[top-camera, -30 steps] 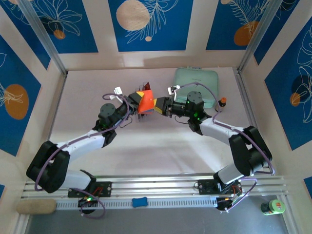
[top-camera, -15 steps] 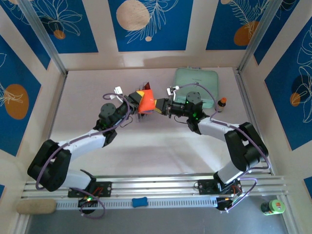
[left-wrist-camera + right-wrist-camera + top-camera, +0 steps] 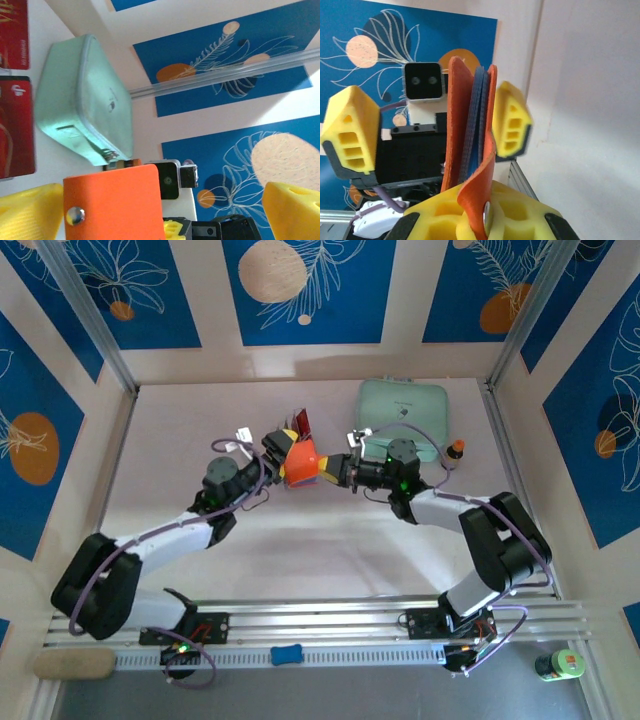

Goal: Put the credit cards into the card holder

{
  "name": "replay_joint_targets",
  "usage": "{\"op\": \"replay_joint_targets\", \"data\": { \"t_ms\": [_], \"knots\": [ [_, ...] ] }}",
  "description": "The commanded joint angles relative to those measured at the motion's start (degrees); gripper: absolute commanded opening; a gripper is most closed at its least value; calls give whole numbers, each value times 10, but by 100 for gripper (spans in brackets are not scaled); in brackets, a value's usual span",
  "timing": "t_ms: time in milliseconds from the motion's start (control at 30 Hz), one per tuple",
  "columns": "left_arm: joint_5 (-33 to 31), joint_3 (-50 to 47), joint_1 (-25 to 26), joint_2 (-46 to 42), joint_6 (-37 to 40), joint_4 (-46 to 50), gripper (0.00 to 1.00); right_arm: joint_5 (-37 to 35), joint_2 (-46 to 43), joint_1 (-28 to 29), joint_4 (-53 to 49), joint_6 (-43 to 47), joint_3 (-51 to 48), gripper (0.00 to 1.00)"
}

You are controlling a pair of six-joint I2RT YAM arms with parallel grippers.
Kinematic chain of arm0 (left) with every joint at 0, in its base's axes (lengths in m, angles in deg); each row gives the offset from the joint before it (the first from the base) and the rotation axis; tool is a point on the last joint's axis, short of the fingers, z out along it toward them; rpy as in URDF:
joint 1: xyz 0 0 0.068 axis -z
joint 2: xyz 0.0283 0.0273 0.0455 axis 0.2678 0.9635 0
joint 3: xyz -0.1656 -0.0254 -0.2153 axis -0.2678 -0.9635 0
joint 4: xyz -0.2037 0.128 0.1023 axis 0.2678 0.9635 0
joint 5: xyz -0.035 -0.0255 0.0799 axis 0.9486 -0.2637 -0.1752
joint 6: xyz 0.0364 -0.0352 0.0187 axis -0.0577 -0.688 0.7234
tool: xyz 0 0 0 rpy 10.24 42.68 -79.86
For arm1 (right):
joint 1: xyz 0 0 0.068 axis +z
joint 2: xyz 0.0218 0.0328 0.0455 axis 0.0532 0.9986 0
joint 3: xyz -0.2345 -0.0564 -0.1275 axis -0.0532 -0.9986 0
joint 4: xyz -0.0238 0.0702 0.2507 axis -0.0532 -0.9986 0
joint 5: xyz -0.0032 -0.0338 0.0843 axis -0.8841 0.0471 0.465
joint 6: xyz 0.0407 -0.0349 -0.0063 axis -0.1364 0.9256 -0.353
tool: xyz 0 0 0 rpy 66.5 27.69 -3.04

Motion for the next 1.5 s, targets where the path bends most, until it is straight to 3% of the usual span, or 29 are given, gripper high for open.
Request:
{"op": "replay_joint_targets", "data": {
  "t_ms": [0,100,200,333,433,833,1467],
  "knots": [
    [9,12,-22,-69,93,128,100,13,-43,-4,-30,42,-22,0],
    [-6,89,-23,-106,217,346,100,9,-59,-5,-57,64,-42,0],
    [-22,197,-15,-89,334,538,100,0,-75,-2,-85,85,-55,0],
    [-55,317,20,-26,439,696,100,-20,-90,10,-122,115,-60,0],
    [-92,377,53,22,479,763,100,-33,-96,18,-145,132,-59,0],
    [-159,450,124,126,508,812,100,-48,-102,27,-169,147,-63,0],
    [-178,428,131,150,517,822,100,-53,-108,18,-166,143,-76,0]
  ]
}}
